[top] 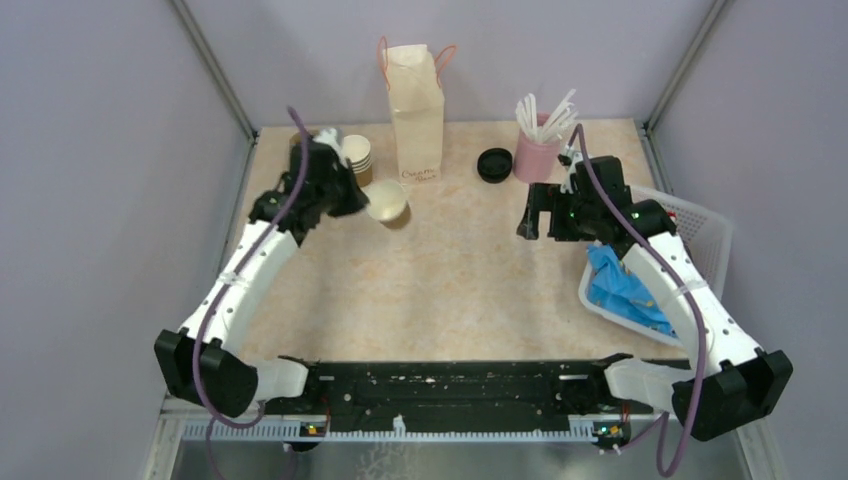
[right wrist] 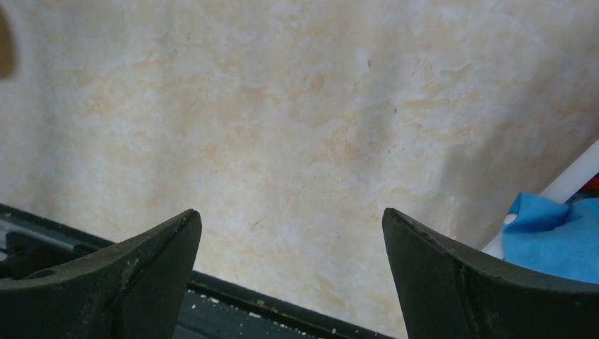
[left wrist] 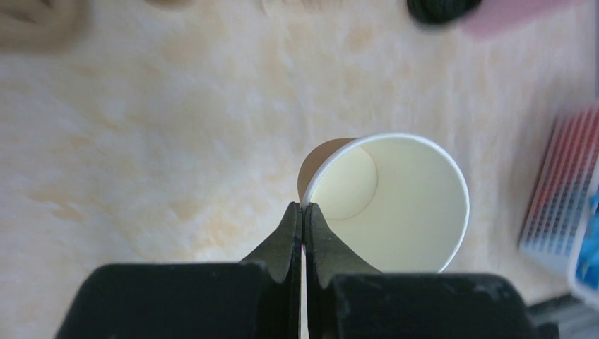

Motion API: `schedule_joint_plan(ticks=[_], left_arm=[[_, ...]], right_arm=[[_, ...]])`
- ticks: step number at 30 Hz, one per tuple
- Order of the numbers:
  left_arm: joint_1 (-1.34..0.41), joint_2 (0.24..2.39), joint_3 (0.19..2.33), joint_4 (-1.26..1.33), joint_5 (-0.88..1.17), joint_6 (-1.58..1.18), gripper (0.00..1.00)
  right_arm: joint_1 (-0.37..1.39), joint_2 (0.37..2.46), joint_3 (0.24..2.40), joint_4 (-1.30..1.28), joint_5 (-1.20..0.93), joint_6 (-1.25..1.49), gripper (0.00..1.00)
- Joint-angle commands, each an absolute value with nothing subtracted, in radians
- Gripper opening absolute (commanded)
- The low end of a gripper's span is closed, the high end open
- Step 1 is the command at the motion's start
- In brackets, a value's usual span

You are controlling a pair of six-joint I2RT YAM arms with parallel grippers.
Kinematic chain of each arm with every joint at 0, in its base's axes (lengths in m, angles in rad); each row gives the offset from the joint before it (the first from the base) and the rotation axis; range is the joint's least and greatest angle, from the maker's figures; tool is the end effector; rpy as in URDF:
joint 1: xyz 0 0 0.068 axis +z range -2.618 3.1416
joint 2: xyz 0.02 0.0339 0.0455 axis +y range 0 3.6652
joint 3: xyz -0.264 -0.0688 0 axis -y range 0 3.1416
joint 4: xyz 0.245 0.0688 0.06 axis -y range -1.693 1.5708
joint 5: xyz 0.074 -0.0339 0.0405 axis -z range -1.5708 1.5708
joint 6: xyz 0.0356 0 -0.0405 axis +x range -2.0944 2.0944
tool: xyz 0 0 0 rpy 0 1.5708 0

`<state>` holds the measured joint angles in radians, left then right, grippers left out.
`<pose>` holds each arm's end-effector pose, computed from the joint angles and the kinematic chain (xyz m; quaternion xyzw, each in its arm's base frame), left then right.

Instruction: Pack the takeout coffee

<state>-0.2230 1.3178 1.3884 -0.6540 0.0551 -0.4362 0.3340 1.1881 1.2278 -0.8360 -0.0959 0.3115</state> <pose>0.2780 -0.0651 0.3859 -0.0807 0.8766 -0.1763 0.4404 0.2260 0.0820 0.3499 -0.0285 0.9246 0.1617 0.3437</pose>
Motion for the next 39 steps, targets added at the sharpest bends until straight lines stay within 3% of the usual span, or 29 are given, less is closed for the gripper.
schedule_joint_plan(ticks=[1,5,11,24,27,39], left_arm=[[-0.417,1.22,1.127,-0.534,0.083,-0.52,0.0],[-0.576,1.197,0.995,-0.41,0.077,-0.532,0.0],[-0.693,1.297,0.99,-0.387,0.052,-0.514,0.0],[-0.779,1.395,0.965,-0.358,-0.033,-0.465,0.0],[-0.782,1.407,0.961,-0.359,-0.027,-0.463,0.04],[-0.782,1.38,0.995,-0.451,-0.027,-0.425,0.45]], right_arm=[[0.361,1.081,1.163,-0.855,-0.155,0.385,0.98],[0.368,1.01,1.094,-0.861,-0.17,0.413,0.97],[0.368,0.995,1.032,-0.844,-0.17,0.463,0.97],[0.368,1.26,1.117,-0.623,0.237,0.724,0.88],[0.367,1.371,1.174,-0.563,0.294,0.721,0.87],[0.371,1.73,1.39,-0.301,0.404,0.731,0.8]])
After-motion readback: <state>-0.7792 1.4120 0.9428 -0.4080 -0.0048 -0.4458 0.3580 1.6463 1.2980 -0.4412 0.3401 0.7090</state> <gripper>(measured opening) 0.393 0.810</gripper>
